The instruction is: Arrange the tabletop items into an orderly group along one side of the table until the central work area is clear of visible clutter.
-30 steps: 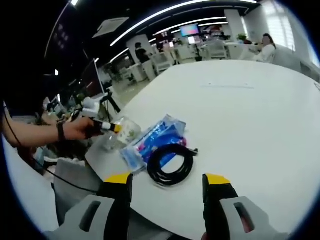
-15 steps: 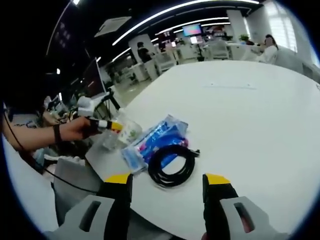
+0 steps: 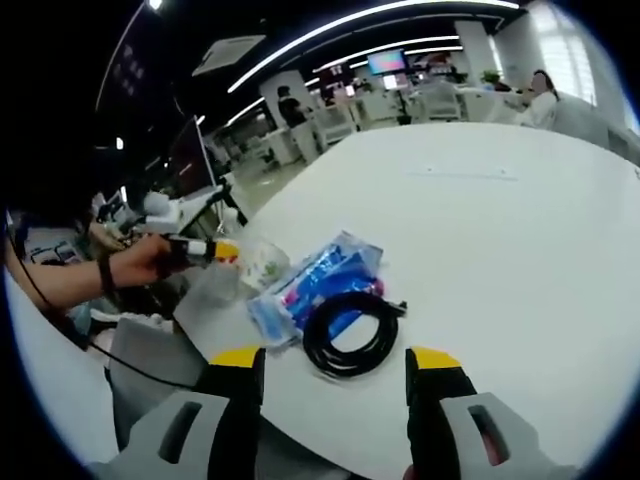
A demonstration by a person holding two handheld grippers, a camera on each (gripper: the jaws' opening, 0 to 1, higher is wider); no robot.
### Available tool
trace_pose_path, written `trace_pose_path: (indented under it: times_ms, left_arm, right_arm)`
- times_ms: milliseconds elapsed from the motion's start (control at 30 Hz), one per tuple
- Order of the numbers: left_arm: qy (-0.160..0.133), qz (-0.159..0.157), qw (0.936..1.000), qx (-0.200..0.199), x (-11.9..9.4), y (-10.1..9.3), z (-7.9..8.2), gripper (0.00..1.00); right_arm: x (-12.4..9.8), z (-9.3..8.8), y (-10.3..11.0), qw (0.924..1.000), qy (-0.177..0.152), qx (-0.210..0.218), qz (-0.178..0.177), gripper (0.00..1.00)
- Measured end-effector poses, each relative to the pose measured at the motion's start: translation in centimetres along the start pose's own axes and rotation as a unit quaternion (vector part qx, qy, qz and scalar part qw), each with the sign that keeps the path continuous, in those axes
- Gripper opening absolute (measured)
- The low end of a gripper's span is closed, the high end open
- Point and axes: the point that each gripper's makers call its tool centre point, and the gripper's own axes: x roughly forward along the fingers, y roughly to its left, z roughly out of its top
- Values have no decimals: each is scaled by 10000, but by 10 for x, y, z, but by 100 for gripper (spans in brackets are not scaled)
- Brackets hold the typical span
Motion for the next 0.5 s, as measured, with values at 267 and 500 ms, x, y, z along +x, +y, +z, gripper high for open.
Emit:
trace_pose_path:
  times_ms: [267,500]
  left_arm:
    - [-7,3,10000,44,-21,-9,-4,38]
    - [-30,-17,10000,92,-27,-7,-7,38]
  right_arm:
    - [5,-1,7,10000,-25,7,43,58]
    - [7,-3,9,10000,8,-5,77,58]
